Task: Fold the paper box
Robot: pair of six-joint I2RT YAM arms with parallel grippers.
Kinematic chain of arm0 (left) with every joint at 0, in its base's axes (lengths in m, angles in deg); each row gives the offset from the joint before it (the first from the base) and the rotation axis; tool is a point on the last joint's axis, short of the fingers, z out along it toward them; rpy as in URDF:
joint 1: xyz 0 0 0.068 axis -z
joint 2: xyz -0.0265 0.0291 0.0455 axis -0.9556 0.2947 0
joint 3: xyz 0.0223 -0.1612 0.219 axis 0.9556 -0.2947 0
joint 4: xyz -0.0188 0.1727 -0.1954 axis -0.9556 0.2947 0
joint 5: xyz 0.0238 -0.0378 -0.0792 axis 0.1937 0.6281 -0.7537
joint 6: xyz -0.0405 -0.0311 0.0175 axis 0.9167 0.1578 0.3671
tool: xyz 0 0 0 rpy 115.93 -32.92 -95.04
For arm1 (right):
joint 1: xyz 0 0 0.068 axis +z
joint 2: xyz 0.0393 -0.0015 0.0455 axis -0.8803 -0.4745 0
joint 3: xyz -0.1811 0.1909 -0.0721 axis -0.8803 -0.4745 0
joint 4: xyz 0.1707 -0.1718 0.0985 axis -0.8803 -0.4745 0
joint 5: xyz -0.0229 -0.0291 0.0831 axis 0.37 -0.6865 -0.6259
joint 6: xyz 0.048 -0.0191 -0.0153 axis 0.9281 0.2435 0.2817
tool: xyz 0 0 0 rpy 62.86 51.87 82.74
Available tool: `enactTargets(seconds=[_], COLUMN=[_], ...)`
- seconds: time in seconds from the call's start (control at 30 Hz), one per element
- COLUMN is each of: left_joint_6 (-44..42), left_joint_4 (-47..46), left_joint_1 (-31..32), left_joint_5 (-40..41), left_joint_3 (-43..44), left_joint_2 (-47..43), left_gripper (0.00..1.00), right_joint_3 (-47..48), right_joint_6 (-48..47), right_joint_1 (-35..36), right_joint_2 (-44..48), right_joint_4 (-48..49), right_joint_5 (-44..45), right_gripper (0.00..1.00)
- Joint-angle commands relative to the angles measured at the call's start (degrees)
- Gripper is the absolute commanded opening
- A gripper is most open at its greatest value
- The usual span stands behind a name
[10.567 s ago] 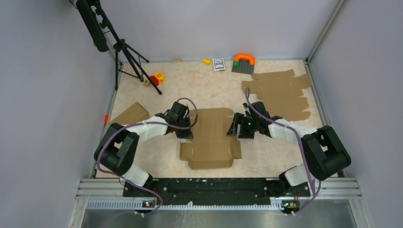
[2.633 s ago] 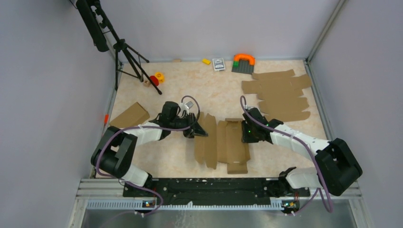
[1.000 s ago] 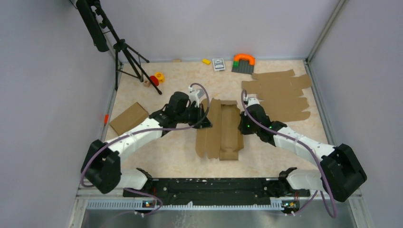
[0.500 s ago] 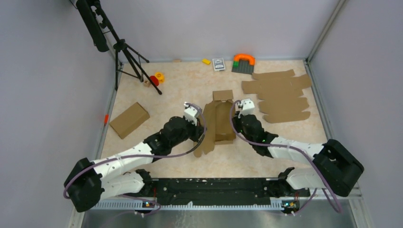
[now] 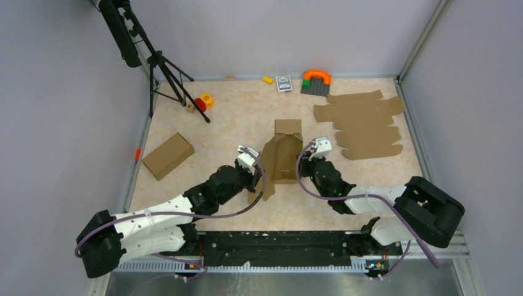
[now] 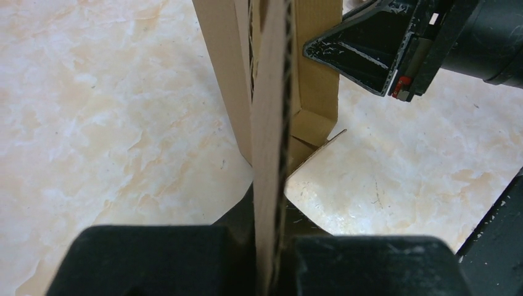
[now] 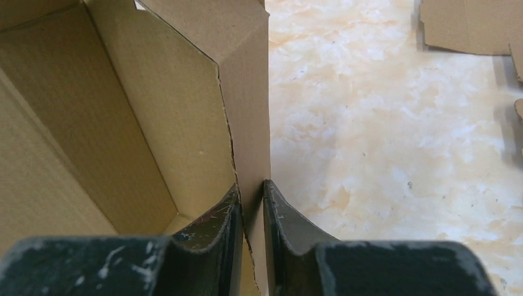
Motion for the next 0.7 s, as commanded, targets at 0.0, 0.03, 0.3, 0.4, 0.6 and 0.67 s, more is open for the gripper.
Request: enactTargets(seconds=[0.0, 0.03, 0.3, 0.4, 0.6, 0.67], left_joint_6=[-0.87, -0.67, 0.84, 0.18, 0.36, 0.46], left_joint_4=[1.74, 2.50, 5.00, 5.08, 6.71, 6.49], left_joint_1=[1.47, 1.62, 2.97, 3.76, 6.19, 7.12], left_joint_5=[2.94, 2.96, 1.89, 0.45, 1.89, 3.09], left_joint_3=[-0.87, -0.97, -4.09, -5.61, -6.99, -7.64], left_joint_2=[-1.98, -2.19, -5.70, -8.35, -11.42, -11.74], left_gripper=[0.00, 0.00, 0.00, 0.00, 0.00, 0.00], right_joint_3=[-1.57, -1.64, -1.70, -2.07, -1.24, -1.77], right_joint_6=[3.23, 3.62, 4.83, 5.92, 8.90, 9.98], right_joint_1=[2.81, 3.28, 4.08, 4.04, 4.10, 4.04], right_joint_2=[-0.16, -0.01, 3.36, 5.89, 7.11, 7.34], right_joint_4=[5.61, 4.93, -2.97, -6.92, -13.18, -12.48], right_joint_5=[0.08, 0.04, -3.95, -5.43, -11.90, -12.85], right_gripper=[0.17, 0.18, 0.28, 0.28, 0.37, 0.38])
